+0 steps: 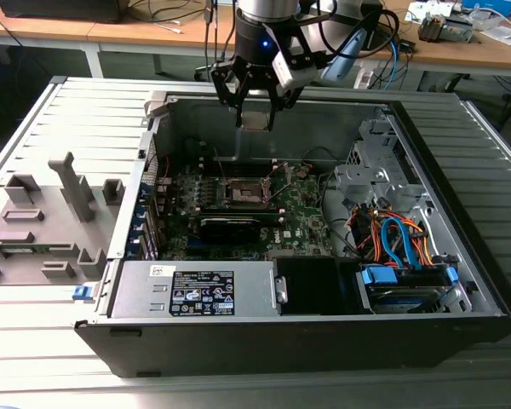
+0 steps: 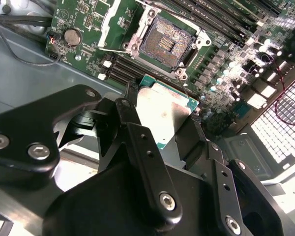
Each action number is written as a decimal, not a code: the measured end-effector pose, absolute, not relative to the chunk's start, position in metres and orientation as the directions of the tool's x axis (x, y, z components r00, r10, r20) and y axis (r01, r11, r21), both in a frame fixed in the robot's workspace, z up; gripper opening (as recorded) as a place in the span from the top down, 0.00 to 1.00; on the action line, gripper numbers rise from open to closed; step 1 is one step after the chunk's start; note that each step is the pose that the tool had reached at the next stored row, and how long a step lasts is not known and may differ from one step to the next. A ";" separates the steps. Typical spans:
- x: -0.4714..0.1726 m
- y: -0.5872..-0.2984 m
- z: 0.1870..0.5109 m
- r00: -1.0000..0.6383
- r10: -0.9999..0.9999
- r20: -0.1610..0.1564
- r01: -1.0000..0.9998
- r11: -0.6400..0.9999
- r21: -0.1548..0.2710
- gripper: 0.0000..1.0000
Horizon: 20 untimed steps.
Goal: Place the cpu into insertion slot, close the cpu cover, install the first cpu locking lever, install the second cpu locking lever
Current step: 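Place the cpu into insertion slot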
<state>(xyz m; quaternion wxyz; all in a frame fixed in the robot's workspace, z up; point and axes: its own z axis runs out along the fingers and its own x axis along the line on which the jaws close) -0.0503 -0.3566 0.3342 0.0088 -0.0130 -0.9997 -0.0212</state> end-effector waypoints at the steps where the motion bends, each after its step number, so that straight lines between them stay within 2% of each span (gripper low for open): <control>1: -0.050 -0.357 0.333 -1.000 0.026 0.018 0.026 0.999 0.042 0.45; 20: -0.050 -0.357 0.328 -1.000 0.026 0.018 0.026 0.999 0.042 0.45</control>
